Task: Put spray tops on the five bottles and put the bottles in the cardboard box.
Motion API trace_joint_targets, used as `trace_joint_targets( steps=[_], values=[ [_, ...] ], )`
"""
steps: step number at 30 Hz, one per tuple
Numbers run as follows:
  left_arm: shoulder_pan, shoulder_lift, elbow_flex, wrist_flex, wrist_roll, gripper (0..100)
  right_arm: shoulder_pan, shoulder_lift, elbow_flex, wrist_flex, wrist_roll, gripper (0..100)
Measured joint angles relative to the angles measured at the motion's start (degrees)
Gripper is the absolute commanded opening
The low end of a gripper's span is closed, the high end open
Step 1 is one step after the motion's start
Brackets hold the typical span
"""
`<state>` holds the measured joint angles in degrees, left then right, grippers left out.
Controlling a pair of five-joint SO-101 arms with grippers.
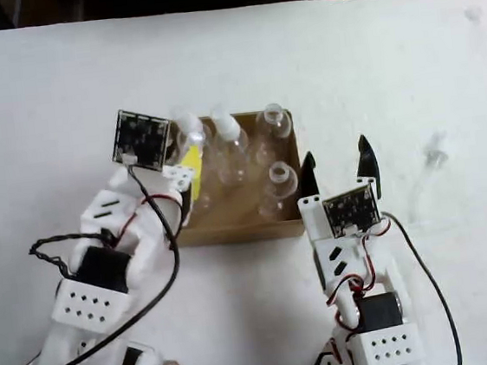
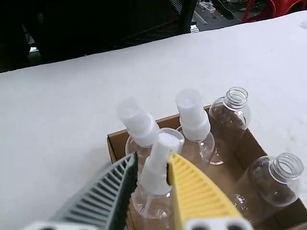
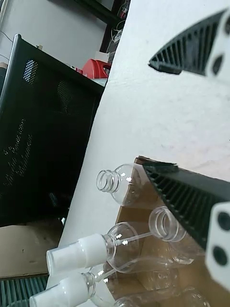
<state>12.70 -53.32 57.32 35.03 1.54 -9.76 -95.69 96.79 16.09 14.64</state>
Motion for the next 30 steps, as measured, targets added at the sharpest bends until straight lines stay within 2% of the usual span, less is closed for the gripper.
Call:
trace_joint_targets(
  steps=[3, 8, 12, 18, 24, 30],
  values=[
    [0.0, 0.0, 0.0, 0.0, 0.0, 9, 0.0, 0.0, 0.0, 0.0, 0.0, 26.9],
    [-0.1, -4.0, 0.0, 1.9, 0.0, 22, 0.0, 0.0, 0.0, 0.0, 0.0, 26.9],
    [-0.1, -6.9, 0.0, 4.6, 0.0, 22, 0.0, 0.0, 0.0, 0.0, 0.0, 26.9],
    [-0.1, -3.3, -0.1, 2.7, 0.0, 22, 0.0, 0.0, 0.0, 0.0, 0.0, 26.9],
    [-0.1, 7.3, -2.5, -0.3, 0.0, 17, 0.0, 0.0, 0.0, 0.0, 0.0, 26.9],
    [-0.1, 8.1, -2.9, -1.1, 0.0, 10, 0.0, 0.0, 0.0, 0.0, 0.0, 26.9]
  ],
)
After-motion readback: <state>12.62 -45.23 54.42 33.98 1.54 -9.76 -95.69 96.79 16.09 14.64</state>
